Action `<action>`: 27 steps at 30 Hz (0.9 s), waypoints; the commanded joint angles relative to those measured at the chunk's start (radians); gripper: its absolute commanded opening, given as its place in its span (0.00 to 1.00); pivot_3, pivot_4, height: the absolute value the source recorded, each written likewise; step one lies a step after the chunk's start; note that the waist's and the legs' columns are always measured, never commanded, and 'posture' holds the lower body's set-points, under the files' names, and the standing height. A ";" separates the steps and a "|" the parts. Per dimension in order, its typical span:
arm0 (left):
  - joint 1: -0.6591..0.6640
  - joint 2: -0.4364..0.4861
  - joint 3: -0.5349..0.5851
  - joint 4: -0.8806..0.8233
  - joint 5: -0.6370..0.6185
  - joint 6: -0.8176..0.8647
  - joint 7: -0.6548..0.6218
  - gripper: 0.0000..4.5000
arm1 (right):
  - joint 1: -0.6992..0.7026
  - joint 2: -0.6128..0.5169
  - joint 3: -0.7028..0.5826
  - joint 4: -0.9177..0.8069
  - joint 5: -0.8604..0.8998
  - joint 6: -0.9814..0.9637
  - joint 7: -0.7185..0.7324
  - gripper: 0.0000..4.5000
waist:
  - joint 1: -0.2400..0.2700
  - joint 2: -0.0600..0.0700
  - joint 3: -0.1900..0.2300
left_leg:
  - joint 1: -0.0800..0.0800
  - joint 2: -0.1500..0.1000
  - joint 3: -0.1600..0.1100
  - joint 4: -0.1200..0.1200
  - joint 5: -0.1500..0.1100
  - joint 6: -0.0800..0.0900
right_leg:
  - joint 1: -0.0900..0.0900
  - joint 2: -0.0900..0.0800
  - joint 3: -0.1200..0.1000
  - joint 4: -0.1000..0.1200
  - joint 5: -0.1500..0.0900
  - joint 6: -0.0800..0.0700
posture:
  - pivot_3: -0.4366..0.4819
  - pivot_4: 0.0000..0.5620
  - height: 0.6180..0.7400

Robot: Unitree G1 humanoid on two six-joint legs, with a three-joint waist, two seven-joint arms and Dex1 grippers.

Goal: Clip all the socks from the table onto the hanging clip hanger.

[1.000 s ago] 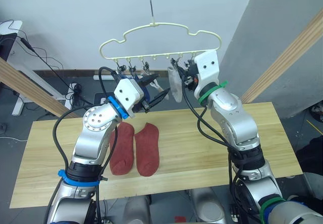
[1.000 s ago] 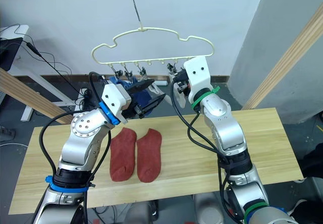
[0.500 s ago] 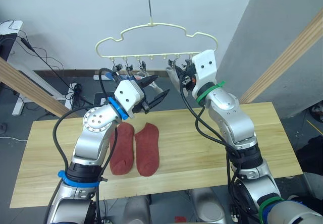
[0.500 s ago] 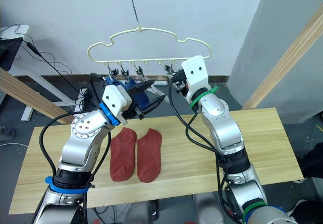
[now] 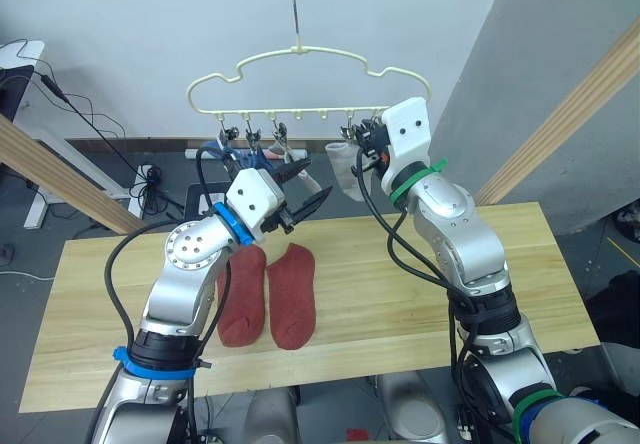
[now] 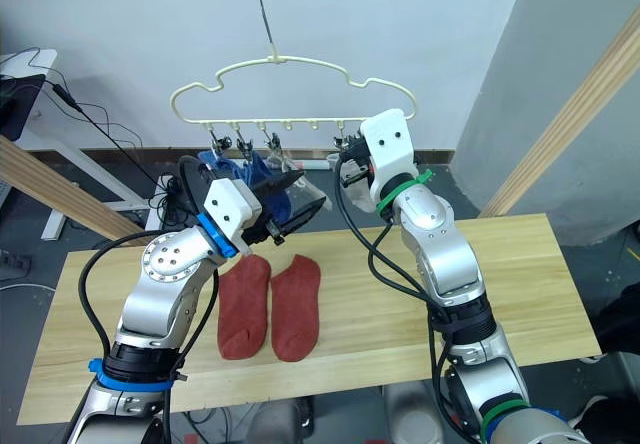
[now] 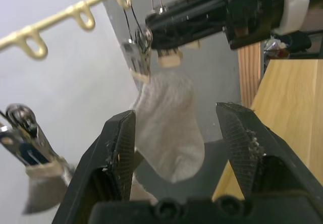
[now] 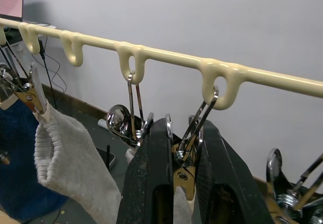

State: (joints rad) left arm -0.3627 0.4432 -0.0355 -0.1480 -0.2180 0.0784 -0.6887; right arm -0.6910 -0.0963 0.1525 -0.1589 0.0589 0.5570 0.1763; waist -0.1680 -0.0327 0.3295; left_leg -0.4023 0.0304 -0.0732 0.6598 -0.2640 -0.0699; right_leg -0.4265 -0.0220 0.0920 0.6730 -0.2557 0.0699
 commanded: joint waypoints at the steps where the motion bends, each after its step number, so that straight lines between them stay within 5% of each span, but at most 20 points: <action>1: 0.011 0.007 0.006 -0.044 0.009 -0.023 0.004 0.62 | -0.021 0.007 -0.014 -0.026 0.002 -0.015 0.005 0.04 | 0.001 0.000 0.000 | 0.000 0.000 0.000 0.000 0.000 0.000 | 0.000 0.000 0.000 0.000 0.000 0.000 | 0.26 0.53 0.94; 8: 0.110 -0.009 0.033 -0.034 -0.015 0.034 0.044 0.62 | -0.018 0.029 -0.041 -0.030 0.028 0.008 0.000 0.04 | -0.002 0.000 0.000 | 0.000 0.000 0.000 0.000 0.000 0.000 | 0.000 0.000 0.000 0.000 0.000 0.000 | 0.26 0.54 0.94; 15: 0.294 -0.066 0.021 0.012 0.078 0.054 0.189 0.99 | -0.013 0.026 -0.047 -0.045 0.032 0.033 0.013 0.04 | -0.001 0.000 0.000 | 0.000 0.000 0.000 0.000 0.000 0.000 | 0.000 0.000 0.000 0.001 0.000 0.000 | 0.25 0.55 0.94; 27: 0.237 -0.132 -0.083 0.267 0.255 0.065 0.315 1.00 | -0.011 0.020 -0.044 -0.050 0.032 0.051 0.033 0.04 | 0.000 0.000 0.000 | 0.000 0.000 0.000 0.000 0.000 0.000 | 0.000 0.000 0.000 0.002 0.000 0.000 | 0.25 0.55 0.94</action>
State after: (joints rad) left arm -0.1262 0.3105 -0.1091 0.1173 0.0185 0.1522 -0.3816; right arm -0.6929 -0.0765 0.1108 -0.1612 0.0815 0.6169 0.2026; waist -0.1679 -0.0327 0.3295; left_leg -0.4020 0.0301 -0.0733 0.6601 -0.2641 -0.0698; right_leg -0.4268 -0.0222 0.0918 0.6747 -0.2557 0.0699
